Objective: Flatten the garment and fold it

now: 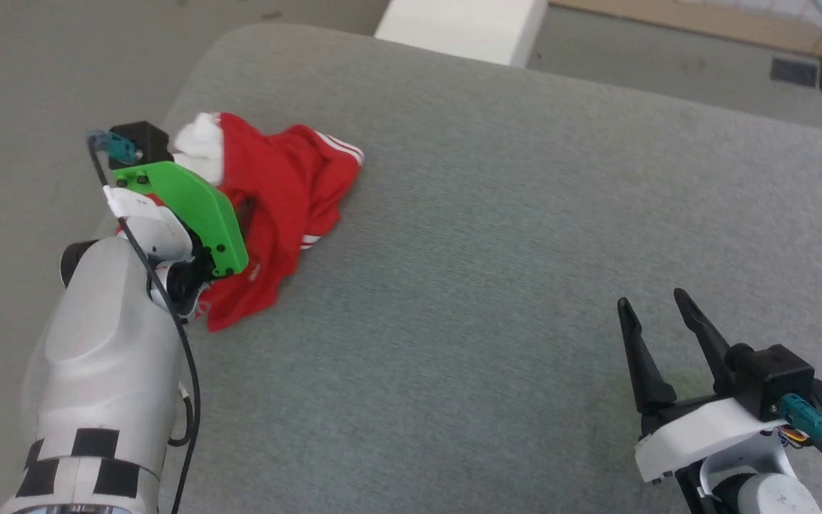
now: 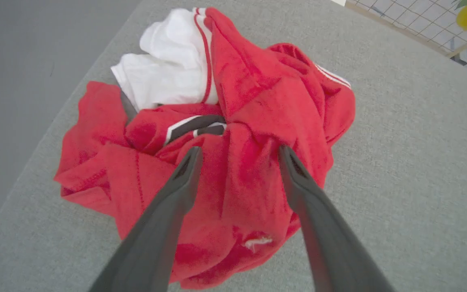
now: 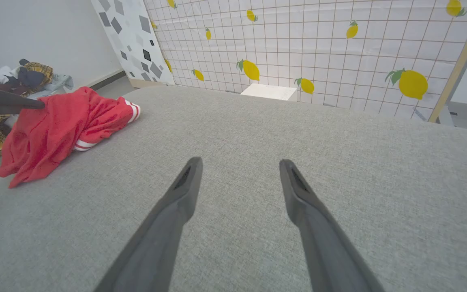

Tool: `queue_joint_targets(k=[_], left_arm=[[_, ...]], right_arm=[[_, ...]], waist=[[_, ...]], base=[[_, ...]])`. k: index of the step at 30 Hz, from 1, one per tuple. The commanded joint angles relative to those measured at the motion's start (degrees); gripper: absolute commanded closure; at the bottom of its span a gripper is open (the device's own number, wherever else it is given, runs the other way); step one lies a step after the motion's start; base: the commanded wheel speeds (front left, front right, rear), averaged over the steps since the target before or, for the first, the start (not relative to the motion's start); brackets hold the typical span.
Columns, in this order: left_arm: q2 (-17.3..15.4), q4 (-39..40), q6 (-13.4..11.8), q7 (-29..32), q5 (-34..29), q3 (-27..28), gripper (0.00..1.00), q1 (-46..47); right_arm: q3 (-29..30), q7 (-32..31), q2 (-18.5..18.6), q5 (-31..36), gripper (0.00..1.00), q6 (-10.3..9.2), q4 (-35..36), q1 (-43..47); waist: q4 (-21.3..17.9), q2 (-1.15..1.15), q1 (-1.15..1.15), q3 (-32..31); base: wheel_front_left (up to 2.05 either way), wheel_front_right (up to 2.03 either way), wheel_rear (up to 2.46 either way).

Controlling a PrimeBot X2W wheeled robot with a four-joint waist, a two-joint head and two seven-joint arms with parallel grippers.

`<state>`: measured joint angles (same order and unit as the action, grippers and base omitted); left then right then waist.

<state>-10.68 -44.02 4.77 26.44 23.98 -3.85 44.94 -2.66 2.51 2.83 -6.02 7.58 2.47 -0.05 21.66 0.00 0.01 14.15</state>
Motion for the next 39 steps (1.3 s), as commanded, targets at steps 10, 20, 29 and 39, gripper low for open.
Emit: queue_joint_targets(k=[10, 20, 29, 39], left_arm=[[0.38, -6.84, -1.92, -1.14, -0.25, -0.92, 1.0, 0.3], [-0.14, -1.9, 1.37, -18.52, 1.46, 0.19, 1.0, 6.7], [1.87, 13.86, 2.68, -23.63, 10.47, -7.68, 1.0, 16.97], [4.25, 20.27, 2.7, -18.17, 22.5, -14.3, 1.0, 9.88]], right_arm=[[0.01, 0.05, 0.05, 0.44, 0.0, -0.09, 1.17, -2.25], [-1.88, 2.24, 0.05, -1.94, 0.0, -0.09, -2.32, -3.19], [-2.29, 5.55, 0.05, -5.37, 0.0, -0.09, -6.34, -2.87], [-1.62, 7.98, 0.05, -7.17, 0.0, -0.09, -9.7, -0.87]], waist=[[-5.04, 0.0, -0.01, 5.91], [-4.78, 0.0, -0.01, 1.66], [-9.89, 0.0, -0.01, -3.22], [-17.47, 0.0, -0.01, -6.3]], base=[[0.0, 0.0, 0.0], [0.0, 0.0, 0.0], [0.0, 0.0, 0.0], [0.0, 0.0, 0.0]])
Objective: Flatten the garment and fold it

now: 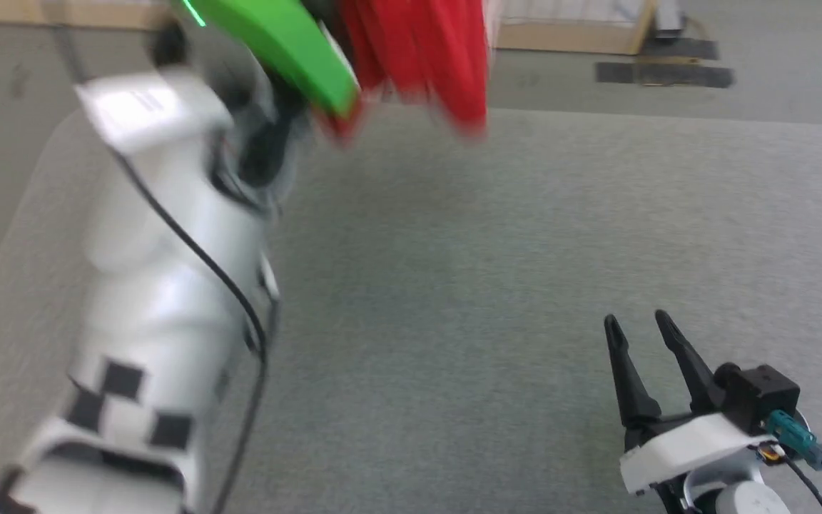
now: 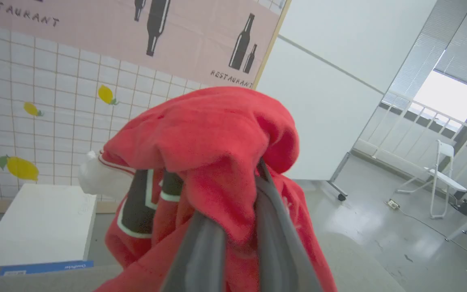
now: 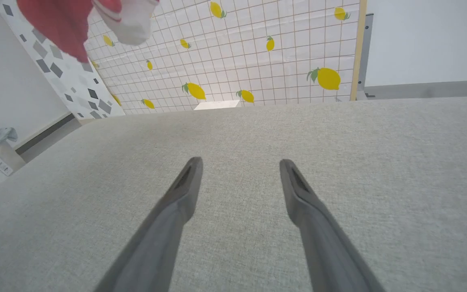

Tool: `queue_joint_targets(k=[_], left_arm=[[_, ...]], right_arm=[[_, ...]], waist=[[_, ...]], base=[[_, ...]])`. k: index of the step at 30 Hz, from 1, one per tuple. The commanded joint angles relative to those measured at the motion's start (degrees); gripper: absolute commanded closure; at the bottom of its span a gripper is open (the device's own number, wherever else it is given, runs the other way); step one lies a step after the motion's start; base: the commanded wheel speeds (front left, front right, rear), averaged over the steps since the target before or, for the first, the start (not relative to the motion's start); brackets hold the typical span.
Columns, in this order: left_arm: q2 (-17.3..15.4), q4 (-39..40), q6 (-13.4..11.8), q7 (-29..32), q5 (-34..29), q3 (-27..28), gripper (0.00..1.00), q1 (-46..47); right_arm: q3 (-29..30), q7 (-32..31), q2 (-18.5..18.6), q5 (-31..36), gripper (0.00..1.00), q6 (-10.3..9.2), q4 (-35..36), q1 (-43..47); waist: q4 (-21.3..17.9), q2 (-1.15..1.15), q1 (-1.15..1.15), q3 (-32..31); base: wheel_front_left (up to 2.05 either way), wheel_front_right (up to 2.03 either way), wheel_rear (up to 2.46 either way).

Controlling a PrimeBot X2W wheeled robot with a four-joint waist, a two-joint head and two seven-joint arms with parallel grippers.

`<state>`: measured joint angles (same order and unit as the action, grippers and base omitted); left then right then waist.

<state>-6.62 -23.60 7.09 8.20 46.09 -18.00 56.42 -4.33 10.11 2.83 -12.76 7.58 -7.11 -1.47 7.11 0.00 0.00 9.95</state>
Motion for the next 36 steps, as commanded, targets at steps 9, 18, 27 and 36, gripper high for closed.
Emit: queue_joint_targets(k=[9, 18, 27, 36], left_arm=[[1.45, -0.72, 0.04, 11.47, 2.77, -12.63, 1.0, -23.37], [-2.22, 4.79, -4.28, 21.09, 5.27, -18.07, 0.0, -40.45], [-3.71, 19.02, -8.26, 11.42, 10.4, -4.91, 0.0, -42.58], [-8.84, 21.25, -9.12, -15.36, -4.25, 3.32, 0.0, -46.08]], right_arm=[[0.81, 0.43, 0.05, -0.37, 0.0, -0.09, -0.11, 1.93], [0.22, 0.92, 0.05, -1.59, 0.0, -0.09, -0.69, 2.14], [0.76, 1.35, 0.05, -2.25, 0.0, -0.09, -1.76, 1.96], [3.35, -1.39, 0.05, -4.13, 0.0, -0.09, -2.49, 1.05]], waist=[[-5.56, 0.0, 0.0, -2.74], [-4.87, 0.0, 0.0, -3.32], [-3.26, 0.0, 0.0, -4.5], [-2.84, 0.0, 0.0, -4.69]], base=[[0.0, 0.0, 0.0], [0.0, 0.0, 0.0], [0.0, 0.0, 0.0], [0.0, 0.0, 0.0]])
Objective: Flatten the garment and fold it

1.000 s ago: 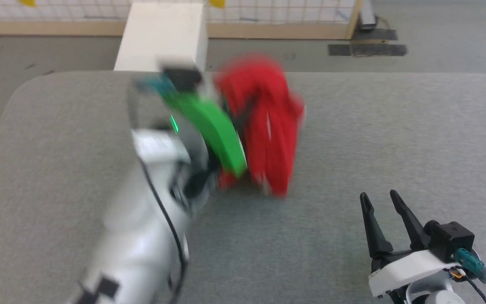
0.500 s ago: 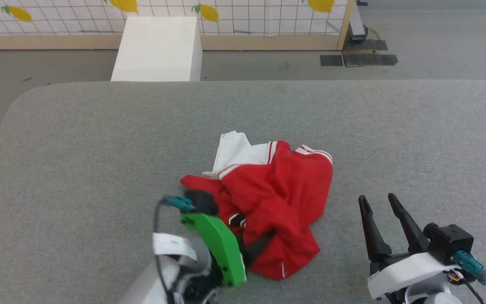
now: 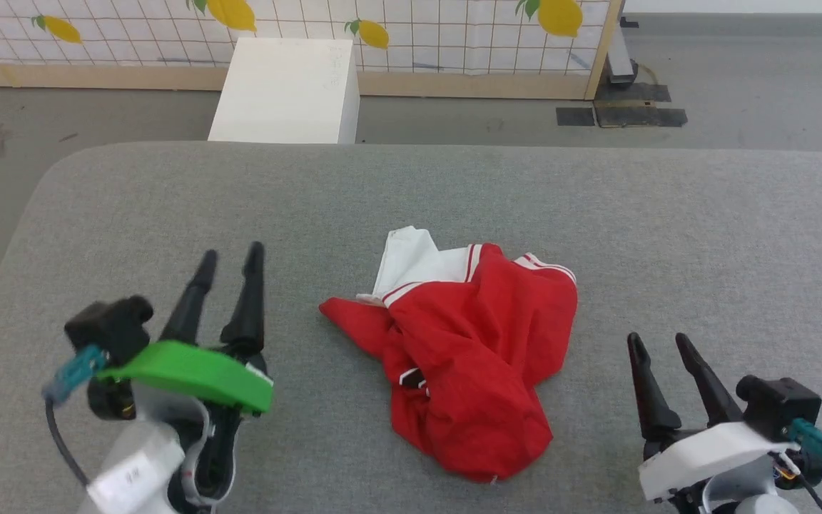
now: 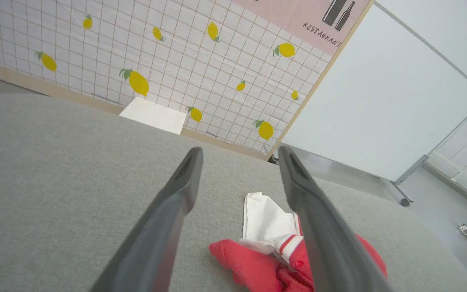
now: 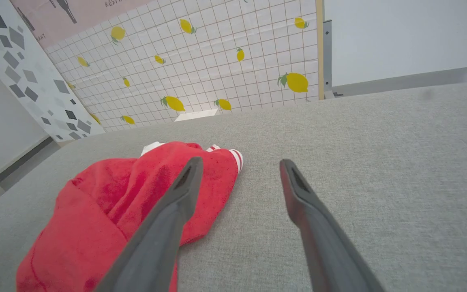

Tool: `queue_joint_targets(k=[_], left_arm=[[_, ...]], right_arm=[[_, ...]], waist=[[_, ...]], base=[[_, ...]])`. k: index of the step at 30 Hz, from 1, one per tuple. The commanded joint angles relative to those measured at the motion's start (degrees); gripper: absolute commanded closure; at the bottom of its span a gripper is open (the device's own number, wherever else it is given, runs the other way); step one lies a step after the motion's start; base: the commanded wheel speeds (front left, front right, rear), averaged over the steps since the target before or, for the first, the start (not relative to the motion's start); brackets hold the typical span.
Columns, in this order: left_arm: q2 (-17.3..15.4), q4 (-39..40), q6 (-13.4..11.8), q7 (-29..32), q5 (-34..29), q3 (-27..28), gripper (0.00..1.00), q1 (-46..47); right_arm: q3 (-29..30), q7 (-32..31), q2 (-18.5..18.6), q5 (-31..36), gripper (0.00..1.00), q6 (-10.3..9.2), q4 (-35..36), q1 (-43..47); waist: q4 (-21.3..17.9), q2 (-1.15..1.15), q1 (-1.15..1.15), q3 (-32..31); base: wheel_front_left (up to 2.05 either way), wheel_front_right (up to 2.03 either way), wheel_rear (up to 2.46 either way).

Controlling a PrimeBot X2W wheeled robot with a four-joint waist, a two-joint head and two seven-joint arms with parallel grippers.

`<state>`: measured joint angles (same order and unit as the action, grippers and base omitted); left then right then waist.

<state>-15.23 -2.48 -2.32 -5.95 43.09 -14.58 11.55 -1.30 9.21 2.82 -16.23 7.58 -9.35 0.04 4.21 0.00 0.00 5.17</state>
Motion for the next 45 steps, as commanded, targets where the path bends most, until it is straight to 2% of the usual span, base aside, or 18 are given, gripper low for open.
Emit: queue_joint_targets(k=[1, 4, 5, 7, 10, 14, 18, 24, 25, 26, 30, 33, 38, 42, 44, 45], left_arm=[[-0.53, -0.04, 0.24, -4.02, -3.27, -0.13, 0.0, -1.72], [-0.6, -0.38, -0.57, -8.14, -9.15, -0.18, 0.0, -3.31], [0.33, 0.34, -1.62, -8.92, -13.31, 0.72, 0.0, -4.44], [1.36, 1.34, -1.64, -9.0, -15.16, 1.8, 0.0, -4.96], [3.01, 2.22, -0.47, -9.02, -17.14, 3.28, 0.0, -5.4], [5.09, 2.08, 1.6, -9.03, -18.91, 4.47, 0.0, -4.61], [6.96, 1.52, 3.33, -9.04, -20.23, 5.9, 0.0, -3.74], [8.7, 0.45, 5.4, -9.04, -21.78, 7.74, 0.0, -3.51], [8.91, 0.21, 5.73, -9.04, -21.96, 8.02, 0.0, -3.54], [9.06, -0.05, 6.03, -9.04, -22.0, 8.17, 0.0, -3.56], [9.59, -1.02, 6.97, -9.04, -22.59, 8.52, 0.0, -3.41], [10.1, -1.68, 7.68, -9.04, -23.12, 8.22, 0.0, -3.3], [10.63, -2.7, 8.55, -9.05, -23.06, 7.35, 0.0, -3.31], [10.56, -3.81, 8.86, -9.05, -23.05, 7.22, 0.0, -3.88], [10.39, -4.28, 8.95, -9.05, -22.99, 7.33, 0.0, -3.95], [10.3, -4.5, 8.98, -9.05, -22.96, 7.3, 0.0, -3.93]], right_arm=[[0.75, -1.79, 0.06, -1.01, 0.0, -0.09, -0.57, -0.84], [2.15, -8.09, 0.06, 0.08, 0.0, -0.09, -1.47, -4.01], [3.05, -15.55, 0.06, 2.83, 0.0, -0.09, -1.64, -9.18], [2.68, -22.09, 0.06, 5.46, 0.0, -0.09, -2.63, -13.27], [0.56, -33.41, 0.06, 9.6, 0.0, -0.09, -6.1, -19.25], [-3.0, -44.9, 0.06, 12.01, 0.0, -0.09, -10.73, -24.13], [-5.99, -51.25, 0.06, 12.97, 0.0, -0.09, -13.97, -25.4], [-8.68, -51.74, 0.06, 11.93, 0.0, -0.09, -16.18, -24.91], [-8.86, -51.58, 0.06, 11.68, 0.76, -0.09, -16.37, -24.86], [-9.0, -50.98, 0.06, 11.32, 1.0, -0.09, -16.19, -24.89], [-6.59, -45.78, 1.01, 9.43, 1.0, -0.09, -13.37, -24.81], [0.65, -42.07, 2.0, 8.85, 1.0, -0.09, -7.72, -22.49], [10.26, -44.29, 1.91, 10.48, 1.0, -0.09, -0.36, -14.15], [12.39, -46.15, 0.64, 9.54, 1.0, -0.09, 2.52, -9.1], [12.15, -44.84, 0.26, 7.86, 0.0, -0.09, 3.66, -8.47], [12.26, -43.74, 0.18, 6.77, 0.0, -0.09, 4.28, -8.32]], waist=[[0.13, 0.0, 0.0, 0.14], [0.29, 0.0, 0.0, 0.66], [0.43, 0.0, 0.0, 1.65], [0.58, 0.0, 0.0, 2.55], [1.29, 0.0, 0.0, 4.19], [3.1, 0.0, 0.0, 6.39], [4.43, 0.0, 0.0, 7.95], [4.92, 0.0, 0.0, 8.83], [4.81, 0.0, 0.0, 8.77], [4.67, 0.0, 0.0, 8.7], [3.77, 0.0, 0.0, 7.99], [3.04, 0.0, 0.0, 7.05], [2.24, 0.0, 0.0, 6.0], [0.7, 0.0, 0.0, 5.61], [-0.26, 0.0, 0.0, 5.43], [-0.59, 0.0, 0.0, 5.38]], base=[[0.0, 0.0, 0.0], [0.0, 0.0, 0.0], [0.0, 0.0, 0.0], [0.0, 0.0, 0.0], [0.0, 0.0, 0.0], [0.0, 0.0, 0.0], [0.0, 0.0, 0.0], [0.0, 0.0, 0.0], [0.0, 0.0, 0.0], [0.0, 0.0, 0.0], [0.0, 0.0, 0.0], [0.0, 0.0, 0.0], [0.0, 0.0, 0.0], [0.0, 0.0, 0.0], [0.0, 0.0, 0.0], [0.0, 0.0, 0.0]])
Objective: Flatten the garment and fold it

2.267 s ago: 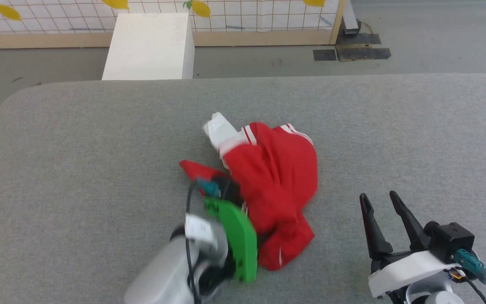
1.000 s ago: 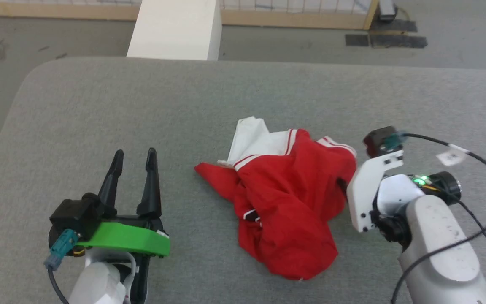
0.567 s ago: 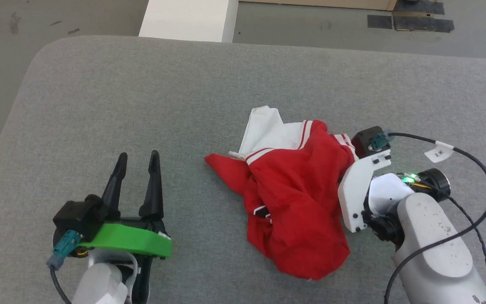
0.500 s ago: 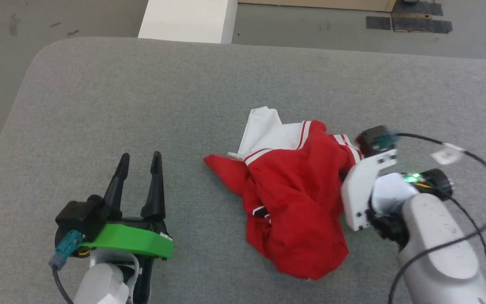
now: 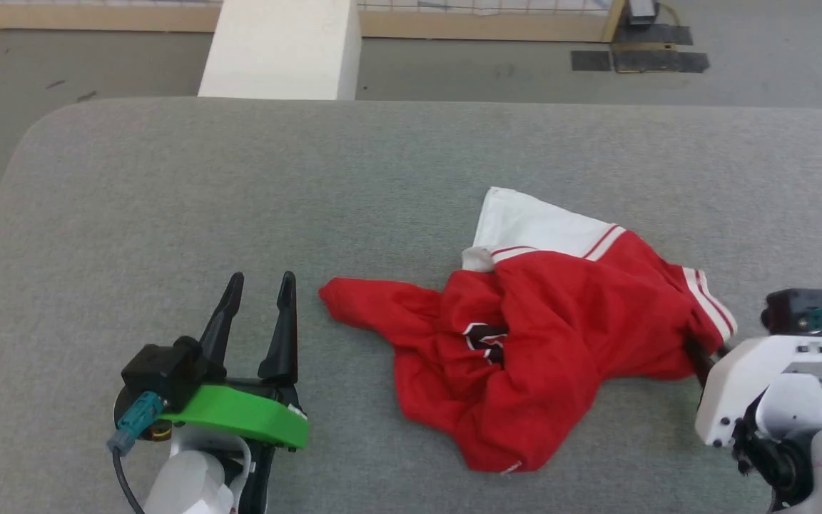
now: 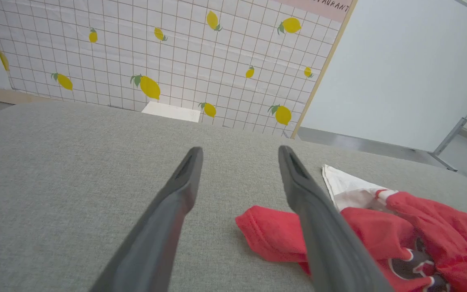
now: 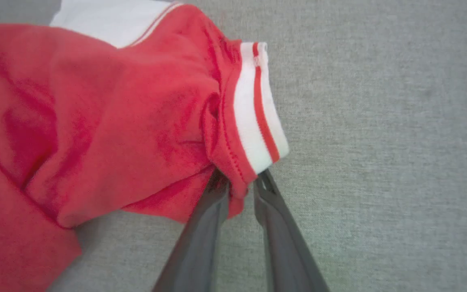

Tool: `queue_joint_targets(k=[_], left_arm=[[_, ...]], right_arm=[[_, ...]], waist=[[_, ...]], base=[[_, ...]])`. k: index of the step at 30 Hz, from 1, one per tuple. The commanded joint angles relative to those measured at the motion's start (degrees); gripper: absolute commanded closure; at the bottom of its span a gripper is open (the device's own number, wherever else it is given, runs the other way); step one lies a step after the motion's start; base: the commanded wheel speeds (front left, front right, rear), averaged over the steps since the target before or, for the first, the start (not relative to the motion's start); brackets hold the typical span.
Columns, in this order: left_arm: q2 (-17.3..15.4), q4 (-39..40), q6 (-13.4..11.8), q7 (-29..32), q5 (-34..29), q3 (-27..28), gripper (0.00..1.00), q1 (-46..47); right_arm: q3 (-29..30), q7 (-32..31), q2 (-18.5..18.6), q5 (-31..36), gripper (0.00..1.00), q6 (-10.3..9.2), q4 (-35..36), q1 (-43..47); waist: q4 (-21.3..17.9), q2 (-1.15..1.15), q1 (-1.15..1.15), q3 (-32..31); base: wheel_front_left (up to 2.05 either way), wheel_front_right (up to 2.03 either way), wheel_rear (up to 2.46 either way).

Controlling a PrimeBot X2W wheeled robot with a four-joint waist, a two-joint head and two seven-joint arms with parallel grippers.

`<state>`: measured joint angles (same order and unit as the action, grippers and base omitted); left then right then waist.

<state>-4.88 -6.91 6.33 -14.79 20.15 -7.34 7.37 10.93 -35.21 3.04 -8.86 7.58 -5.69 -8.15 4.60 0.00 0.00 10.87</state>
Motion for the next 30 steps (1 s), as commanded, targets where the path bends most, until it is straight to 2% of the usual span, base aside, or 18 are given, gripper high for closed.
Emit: queue_joint_targets(k=[1, 6, 8, 9, 15, 18, 23, 25, 30], left_arm=[[-0.19, -0.32, 0.35, -0.2, 0.04, 0.04, 0.0, 0.36], [-0.25, -0.85, 0.1, 1.75, 1.55, 0.31, 0.0, 1.7], [-0.37, -0.98, 0.04, 3.86, 2.31, 0.26, 0.0, 3.39], [-0.46, -1.57, 0.07, 7.32, 3.1, -0.29, 0.0, 6.25], [-0.29, -6.14, 0.12, 24.94, 4.72, -4.78, 0.0, 21.21], [0.18, -11.52, -0.58, 36.75, 4.52, -8.18, 0.0, 29.43], [0.44, -19.69, -0.47, 51.67, 2.12, -14.5, 0.0, 37.53], [0.19, -22.29, -0.49, 55.41, 1.09, -16.28, 0.0, 38.66], [-1.22, -26.4, -1.08, 57.62, -1.15, -18.51, 0.0, 38.39]], right_arm=[[0.15, 2.49, -0.09, -2.12, 0.0, -0.09, 1.44, 0.06], [2.21, 13.48, -0.14, -8.4, 0.0, -0.09, 5.02, 2.42], [2.84, 16.86, -0.14, -9.95, 0.0, -0.09, 5.77, 3.89], [3.09, 18.88, -0.15, -10.89, 0.0, -0.09, 6.11, 5.31], [1.93, 20.31, -0.15, -12.13, 0.0, -0.09, 6.98, 6.93], [1.08, 20.28, -0.15, -12.61, 0.0, -0.09, 7.02, 6.62], [-0.68, 21.34, -0.15, -13.22, 0.0, -0.09, 6.61, 5.27], [-1.33, 21.83, -0.15, -13.3, 0.0, -0.09, 6.28, 4.91], [-2.75, 22.96, -0.16, -13.72, 0.0, -0.09, 5.29, 4.1]], waist=[[-1.44, 0.0, 0.0, -0.41], [-3.95, 0.0, 0.0, -1.04], [-5.14, 0.0, 0.0, -1.13], [-6.31, 0.0, 0.0, -0.97], [-9.46, 0.0, 0.0, 1.81], [-10.72, 0.0, 0.0, 3.85], [-13.06, 0.0, 0.0, 6.9], [-13.87, 0.0, 0.0, 7.63], [-15.28, 0.0, 0.0, 8.94]], base=[[0.0, 0.0, 0.0], [0.0, 0.0, 0.0], [0.0, 0.0, 0.0], [0.0, 0.0, 0.0], [0.0, 0.0, 0.0], [0.0, 0.0, 0.0], [0.0, 0.0, 0.0], [0.0, 0.0, 0.0], [0.0, 0.0, 0.0]])
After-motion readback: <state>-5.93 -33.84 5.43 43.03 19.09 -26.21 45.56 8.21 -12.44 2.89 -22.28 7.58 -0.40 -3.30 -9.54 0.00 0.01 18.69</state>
